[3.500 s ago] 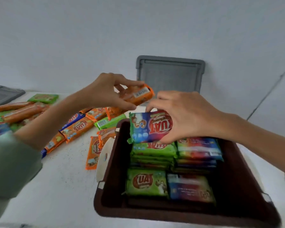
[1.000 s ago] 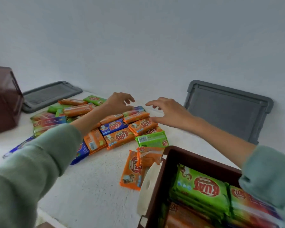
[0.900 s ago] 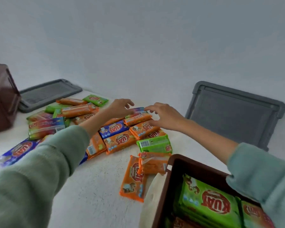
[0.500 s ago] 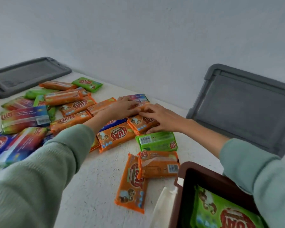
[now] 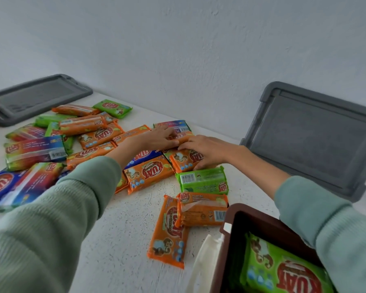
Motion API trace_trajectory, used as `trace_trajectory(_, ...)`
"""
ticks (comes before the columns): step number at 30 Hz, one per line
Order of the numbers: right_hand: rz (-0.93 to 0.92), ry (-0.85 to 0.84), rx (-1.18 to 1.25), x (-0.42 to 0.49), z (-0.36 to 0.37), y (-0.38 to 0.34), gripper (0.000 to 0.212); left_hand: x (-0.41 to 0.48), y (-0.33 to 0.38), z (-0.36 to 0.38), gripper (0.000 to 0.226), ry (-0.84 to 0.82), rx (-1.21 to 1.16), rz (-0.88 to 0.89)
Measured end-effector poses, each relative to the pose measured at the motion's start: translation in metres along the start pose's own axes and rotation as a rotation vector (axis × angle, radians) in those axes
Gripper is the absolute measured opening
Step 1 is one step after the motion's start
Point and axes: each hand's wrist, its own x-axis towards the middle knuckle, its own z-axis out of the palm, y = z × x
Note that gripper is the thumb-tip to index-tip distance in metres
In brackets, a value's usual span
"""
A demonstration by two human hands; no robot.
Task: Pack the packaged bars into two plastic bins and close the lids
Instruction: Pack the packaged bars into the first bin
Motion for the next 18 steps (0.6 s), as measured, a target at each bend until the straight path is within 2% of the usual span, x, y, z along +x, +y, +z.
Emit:
trace_trajectory(3,0.049,-0.010,0.000,-0.003,-0.005,0.005,0.071,0.000,0.004,-0.002,0.047,-0.014,-0.033,-0.009)
trace_trajectory(8,0.161,0.007,0.066,-0.027,-0.007,0.017,0.072,0.007,0.010,0.002,0.066,0.084,-0.023,-0.041)
trace_trajectory(12,0.237,0.093,0.086,-0.045,-0.018,0.016,0.078,0.006,0.024,-0.002,0.062,0.261,-0.042,-0.019)
trace_trajectory(18,0.333,0.279,0.025,-0.096,-0.062,0.002,0.073,-0.017,0.059,-0.046,0.067,0.361,-0.012,0.117)
